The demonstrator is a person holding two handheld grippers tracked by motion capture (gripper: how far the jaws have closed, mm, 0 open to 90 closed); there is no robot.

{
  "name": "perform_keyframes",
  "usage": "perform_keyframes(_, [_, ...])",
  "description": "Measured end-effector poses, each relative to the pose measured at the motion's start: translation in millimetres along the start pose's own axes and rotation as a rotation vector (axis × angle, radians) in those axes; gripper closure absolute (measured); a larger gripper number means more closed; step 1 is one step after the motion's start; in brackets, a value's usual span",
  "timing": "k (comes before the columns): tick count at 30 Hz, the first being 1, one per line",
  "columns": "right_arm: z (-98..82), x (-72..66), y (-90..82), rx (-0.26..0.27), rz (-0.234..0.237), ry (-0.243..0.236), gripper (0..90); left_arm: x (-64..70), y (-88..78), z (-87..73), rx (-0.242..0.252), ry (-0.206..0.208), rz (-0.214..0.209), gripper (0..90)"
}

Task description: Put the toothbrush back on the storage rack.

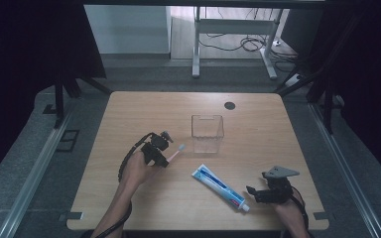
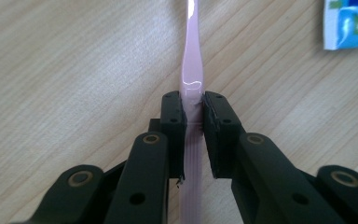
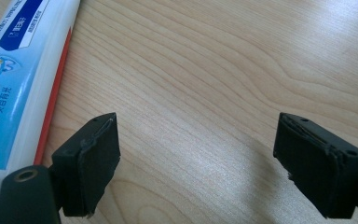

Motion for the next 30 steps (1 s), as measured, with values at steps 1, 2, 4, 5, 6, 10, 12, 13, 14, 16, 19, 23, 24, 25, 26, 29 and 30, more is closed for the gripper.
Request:
perform_keyframes(1, [-0.1,0.2,0.1,0.0,-0.001,0.0,15.0,0.8,-2.4,0.5,0.011,-0.001,-0.007,79.0])
perform_keyframes(2, [-0.2,0.2,0.0,0.001,0.001,0.001,15.0,2.0,-5.3,0.7,0.018,0.002,-0.018,78.9])
perform_keyframes(4, [-0.2,0.6,-0.1,0.002,0.001,0.001,15.0,4.0,-9.0,1.0,0.032,0.002,-0.027,78.9])
perform_keyframes(5, [-0.1,0.7,-0.1,0.003,0.001,0.002,15.0,4.9,-11.6,1.1,0.041,0.006,-0.029,78.9])
perform_keyframes(6, [-0.1,0.7,-0.1,0.003,0.002,0.002,15.0,5.4,-13.3,1.2,0.046,0.01,-0.031,78.9])
perform_keyframes(10, [-0.2,0.6,0.1,0.003,0.001,0.002,15.0,6.8,-23.4,2.7,0.078,0.028,-0.045,78.9])
perform_keyframes(12, [-0.1,0.6,0.0,0.004,0.002,0.003,15.0,7.8,-28.0,3.5,0.094,0.029,-0.054,78.9])
perform_keyframes(13, [-0.2,0.6,0.1,0.004,0.002,0.003,15.0,8.3,-30.0,4.0,0.104,0.032,-0.06,78.9])
perform_keyframes(14, [-0.2,0.6,0.2,0.003,0.002,0.002,15.0,8.8,-32.0,4.3,0.112,0.03,-0.065,79.0])
perform_keyframes(16, [-0.2,0.6,0.1,0.003,0.001,0.002,15.0,9.8,-36.0,5.5,0.132,0.029,-0.075,78.9])
perform_keyframes(19, [-0.1,0.7,-0.1,0.004,0.0,0.004,15.0,11.3,-42.7,7.4,0.157,0.035,-0.089,78.9])
perform_keyframes(23, [-0.2,0.7,-0.1,0.003,0.0,0.005,15.0,13.6,-52.0,10.9,0.19,0.047,-0.096,78.9])
perform_keyframes(24, [-0.2,0.6,-0.1,0.003,0.0,0.006,15.0,14.7,-54.6,11.9,0.199,0.051,-0.101,78.9])
perform_keyframes(25, [-0.3,0.6,-0.1,0.002,0.0,0.005,15.0,16.4,-57.7,13.1,0.21,0.054,-0.105,78.9])
perform_keyframes(26, [-0.3,0.6,-0.1,0.002,0.001,0.004,15.0,17.4,-59.6,13.8,0.217,0.053,-0.106,78.9])
perform_keyframes(29, [-0.2,0.6,-0.2,0.003,0.0,0.003,15.0,20.8,-67.0,17.8,0.246,0.066,-0.108,78.9])
perform_keyframes(30, [-0.2,0.7,-0.2,0.004,0.0,0.003,15.0,21.9,-69.4,19.1,0.256,0.069,-0.11,78.9])
Point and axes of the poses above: each handheld gripper's, and its own axes: y roughly forward along the jaws, z roughly out of its top, x roughly to its right, the point moved 9 cm from there along y, roughly forward along the jaws, and after that the axes turned 13 degrees about -y, right-handed, at the moved point
